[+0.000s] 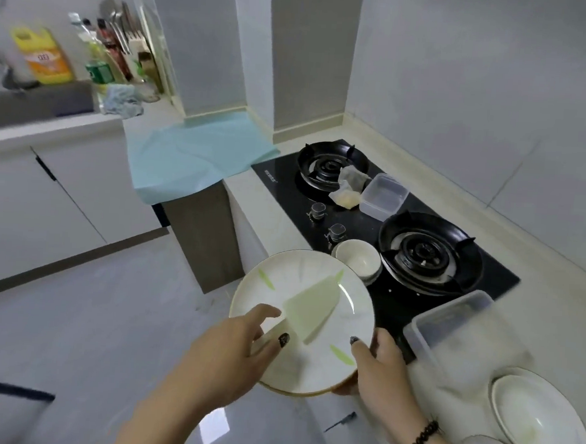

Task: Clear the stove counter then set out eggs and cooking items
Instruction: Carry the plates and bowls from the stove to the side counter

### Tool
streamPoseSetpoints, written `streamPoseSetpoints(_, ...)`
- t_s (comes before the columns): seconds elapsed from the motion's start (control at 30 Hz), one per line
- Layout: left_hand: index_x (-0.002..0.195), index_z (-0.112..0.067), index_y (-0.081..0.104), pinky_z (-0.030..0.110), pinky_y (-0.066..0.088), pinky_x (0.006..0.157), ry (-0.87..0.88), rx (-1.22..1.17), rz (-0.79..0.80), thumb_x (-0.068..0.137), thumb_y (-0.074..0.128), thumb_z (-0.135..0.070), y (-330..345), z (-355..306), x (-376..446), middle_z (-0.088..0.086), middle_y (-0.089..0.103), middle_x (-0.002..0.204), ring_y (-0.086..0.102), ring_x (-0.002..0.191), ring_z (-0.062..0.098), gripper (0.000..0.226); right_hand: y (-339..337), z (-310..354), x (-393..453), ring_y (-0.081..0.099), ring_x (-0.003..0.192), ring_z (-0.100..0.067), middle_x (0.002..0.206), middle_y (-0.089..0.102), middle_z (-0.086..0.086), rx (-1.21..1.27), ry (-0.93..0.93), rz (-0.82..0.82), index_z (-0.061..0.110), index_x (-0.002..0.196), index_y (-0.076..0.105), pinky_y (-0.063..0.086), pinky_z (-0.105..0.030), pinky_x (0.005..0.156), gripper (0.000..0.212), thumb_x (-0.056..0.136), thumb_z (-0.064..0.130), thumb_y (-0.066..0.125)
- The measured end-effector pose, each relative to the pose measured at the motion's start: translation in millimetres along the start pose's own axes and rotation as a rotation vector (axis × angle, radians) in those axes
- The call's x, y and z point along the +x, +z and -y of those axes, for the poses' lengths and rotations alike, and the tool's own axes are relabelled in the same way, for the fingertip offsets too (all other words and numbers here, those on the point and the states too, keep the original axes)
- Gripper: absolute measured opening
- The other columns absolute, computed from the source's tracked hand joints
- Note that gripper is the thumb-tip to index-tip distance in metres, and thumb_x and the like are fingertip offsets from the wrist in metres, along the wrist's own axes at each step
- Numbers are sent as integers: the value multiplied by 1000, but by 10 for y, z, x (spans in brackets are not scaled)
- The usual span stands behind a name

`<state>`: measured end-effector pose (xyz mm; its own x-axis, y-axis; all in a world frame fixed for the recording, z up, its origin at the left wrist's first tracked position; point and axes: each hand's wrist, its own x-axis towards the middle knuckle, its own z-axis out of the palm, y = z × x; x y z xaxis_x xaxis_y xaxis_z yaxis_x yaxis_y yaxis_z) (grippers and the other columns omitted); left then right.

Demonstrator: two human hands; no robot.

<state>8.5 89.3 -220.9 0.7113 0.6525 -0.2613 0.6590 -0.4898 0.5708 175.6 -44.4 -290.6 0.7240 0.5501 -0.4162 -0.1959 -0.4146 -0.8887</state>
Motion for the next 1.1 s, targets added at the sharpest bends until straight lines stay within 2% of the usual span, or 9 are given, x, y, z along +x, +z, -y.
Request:
streamPoseSetpoints(0.1,133,-48,34,19,45,71,61,126,-112,93,44,-54,-256,344,-62,-26,59,102,59,73,4,41,301,95,34,64,94,-23,100,67,-1,-15,-5,63,24,99,57,60,-49,72,10,95,17,52)
streamPoseSetpoints(0.23,123,-43,49,19,44,59,-38,-133,-390,90,55,-41,-531,833,-121,-28,60,96,59,70,8,33,745,274,63,68,91,-24,98,70,-2,-51,-32,138,22,99,59,59,-51,73,9,94,18,52)
streamPoseSetpoints(0.33,131,-31,47,24,47,68,-223,-355,-594,91,59,-35,-725,1209,-45,-20,58,111,58,81,2,43,1088,470,78,68,90,-26,96,70,-3,-49,-34,207,19,101,61,60,-51,69,11,95,16,52)
streamPoseSetpoints(0.4,137,-30,41,29,48,75,-340,-465,-523,93,55,-39,-883,1519,4,-13,53,122,56,91,-2,47,1415,616,99,68,91,-25,96,71,-1,-76,-57,262,20,102,61,59,-52,74,11,95,17,53)
streamPoseSetpoints(0.47,128,-32,46,31,50,77,-390,-564,-403,97,47,-44,-1033,1771,40,-12,59,118,59,94,2,34,1715,759,97,69,90,-25,96,71,-2,-80,-68,319,19,103,62,60,-50,71,12,96,16,52)
streamPoseSetpoints(0.57,109,-35,57,21,52,60,-399,-754,-346,101,37,-43,-1329,2149,17,-8,70,99,69,80,8,23,2250,944,118,69,89,-28,96,71,-7,-93,-91,385,16,103,62,60,-48,67,13,96,15,52)
streamPoseSetpoints(0.67,105,-30,60,17,50,51,-452,-830,-387,103,36,-37,-1567,2502,-34,-5,72,89,70,66,8,25,2749,1103,134,68,85,-29,95,70,-10,-99,-86,435,13,104,62,60,-43,61,13,96,14,52)
streamPoseSetpoints(0.87,100,-33,62,27,53,55,-531,-905,-531,102,37,-28,-1959,3192,-161,-4,73,84,69,73,19,26,3797,1394,210,66,81,-30,95,68,-17,-212,-104,545,10,102,61,54,-31,51,15,98,15,47)
streamPoseSetpoints(1.1,98,-26,64,25,52,56,-639,-951,-691,102,36,-27,-2395,3990,-141,2,72,89,66,75,18,29,4999,1717,381,70,79,-23,90,71,-9,-269,-134,683,14,100,63,58,-36,57,13,97,20,52)
